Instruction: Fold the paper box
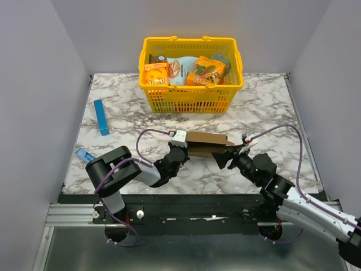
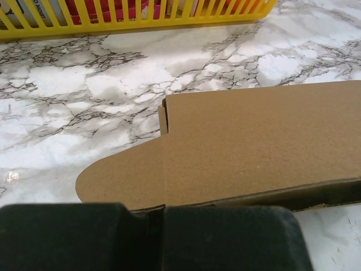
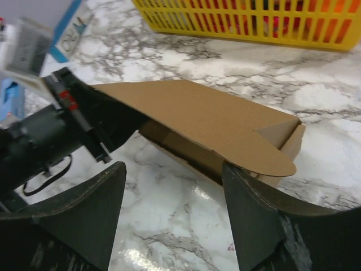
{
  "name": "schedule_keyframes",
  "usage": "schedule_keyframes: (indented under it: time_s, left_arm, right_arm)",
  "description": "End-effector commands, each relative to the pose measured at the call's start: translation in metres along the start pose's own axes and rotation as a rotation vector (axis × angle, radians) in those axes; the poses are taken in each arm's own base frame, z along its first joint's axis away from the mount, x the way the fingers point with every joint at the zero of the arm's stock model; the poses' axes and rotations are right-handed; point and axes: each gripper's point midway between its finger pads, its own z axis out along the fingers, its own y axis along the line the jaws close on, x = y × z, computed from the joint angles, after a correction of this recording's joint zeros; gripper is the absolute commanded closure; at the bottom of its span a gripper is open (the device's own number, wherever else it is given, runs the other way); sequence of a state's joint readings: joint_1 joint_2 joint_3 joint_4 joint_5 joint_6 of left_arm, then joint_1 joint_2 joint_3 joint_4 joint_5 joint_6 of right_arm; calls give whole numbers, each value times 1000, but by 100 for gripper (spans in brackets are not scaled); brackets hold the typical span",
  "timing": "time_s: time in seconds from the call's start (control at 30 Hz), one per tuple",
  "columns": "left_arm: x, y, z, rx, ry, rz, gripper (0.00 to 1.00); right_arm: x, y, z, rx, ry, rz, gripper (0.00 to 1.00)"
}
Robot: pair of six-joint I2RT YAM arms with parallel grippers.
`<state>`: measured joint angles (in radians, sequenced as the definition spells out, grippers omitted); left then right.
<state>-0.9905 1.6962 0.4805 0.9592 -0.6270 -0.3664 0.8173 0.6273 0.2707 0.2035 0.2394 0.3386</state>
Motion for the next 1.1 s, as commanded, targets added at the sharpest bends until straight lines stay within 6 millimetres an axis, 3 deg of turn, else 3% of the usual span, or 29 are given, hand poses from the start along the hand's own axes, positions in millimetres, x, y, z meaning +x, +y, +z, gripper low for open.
schedule_keyframes:
  time_s: [0.0,0.13,0.2,0.27,0.3,0.37,0.43,0.67,0.73,0.77,0.83,0.87,0.97,1.07]
  left_arm:
    - [38,23,-4,-75,118,127,100]
    - [36,19,-3,-60,115,133,100]
    - [37,18,-3,-52,117,151,100]
    - [37,18,-4,-55,121,159,100]
    - [37,18,-4,-55,121,163,100]
    - [38,17,-4,-53,121,165,100]
    - [38,15,-5,-50,121,172,100]
    - [39,10,-4,-32,130,180,100]
    - [39,7,-6,-20,132,180,92]
    - [36,6,-7,-18,125,175,76]
    - [34,8,-10,-20,120,181,54]
    - [33,8,-12,-23,116,188,35]
    - [28,11,-14,-36,107,201,20]
    - [25,11,-20,-19,100,216,13]
  right_arm:
    - [9,22,-25,-158,55,-19,24]
    - [-12,17,-36,-110,9,34,24]
    - [-48,9,-39,-2,-46,116,27]
    - [-50,8,-34,46,24,95,30]
    - [-78,16,-33,48,-4,107,30]
    - [-75,17,-17,82,68,81,30]
    - [-87,22,-5,93,60,59,30]
    - [-56,15,55,176,118,19,30]
    - [-40,12,66,198,139,29,30]
    - [-30,8,69,206,148,35,30]
    - [-17,6,75,221,164,48,30]
    - [-9,2,76,230,177,49,30]
    - [7,-2,80,249,209,50,30]
    - [17,-7,82,268,229,41,29]
